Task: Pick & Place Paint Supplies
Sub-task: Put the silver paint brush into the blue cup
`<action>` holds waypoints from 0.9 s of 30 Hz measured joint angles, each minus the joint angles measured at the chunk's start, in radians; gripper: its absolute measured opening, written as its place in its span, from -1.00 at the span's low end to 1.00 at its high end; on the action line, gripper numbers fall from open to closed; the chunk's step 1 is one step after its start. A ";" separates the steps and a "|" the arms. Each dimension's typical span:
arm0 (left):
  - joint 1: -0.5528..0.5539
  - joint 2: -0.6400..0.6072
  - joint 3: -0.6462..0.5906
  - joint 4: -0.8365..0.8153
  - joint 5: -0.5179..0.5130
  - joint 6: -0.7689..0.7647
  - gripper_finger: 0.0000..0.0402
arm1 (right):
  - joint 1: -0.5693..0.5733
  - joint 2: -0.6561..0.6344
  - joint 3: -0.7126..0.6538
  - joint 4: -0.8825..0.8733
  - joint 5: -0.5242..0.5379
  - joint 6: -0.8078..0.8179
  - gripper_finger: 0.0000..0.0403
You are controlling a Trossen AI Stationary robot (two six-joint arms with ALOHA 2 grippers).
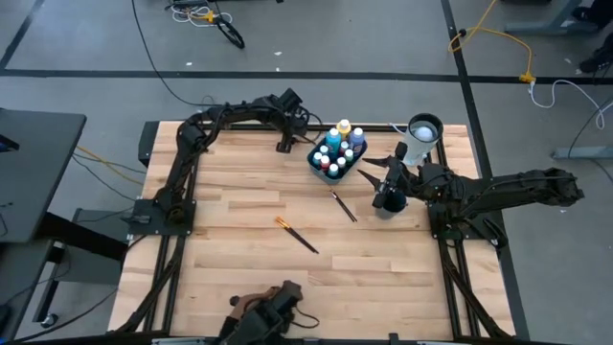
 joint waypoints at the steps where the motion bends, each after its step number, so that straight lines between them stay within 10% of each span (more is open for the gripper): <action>1: 0.009 0.000 -0.001 -0.008 0.007 0.006 -0.13 | 0.000 0.000 0.000 0.001 0.000 0.000 -0.22; 15: -0.001 -0.002 0.005 0.289 0.040 -0.187 -0.58 | 0.000 0.000 0.000 0.010 0.000 -0.025 -0.22; 19: -0.010 -0.002 0.005 0.242 0.048 -0.140 -0.93 | 0.000 0.000 0.000 0.007 0.000 -0.026 -0.22; 27: 0.014 0.023 0.001 0.149 0.020 -0.142 -0.97 | 0.000 0.000 0.000 0.013 0.000 -0.028 -0.22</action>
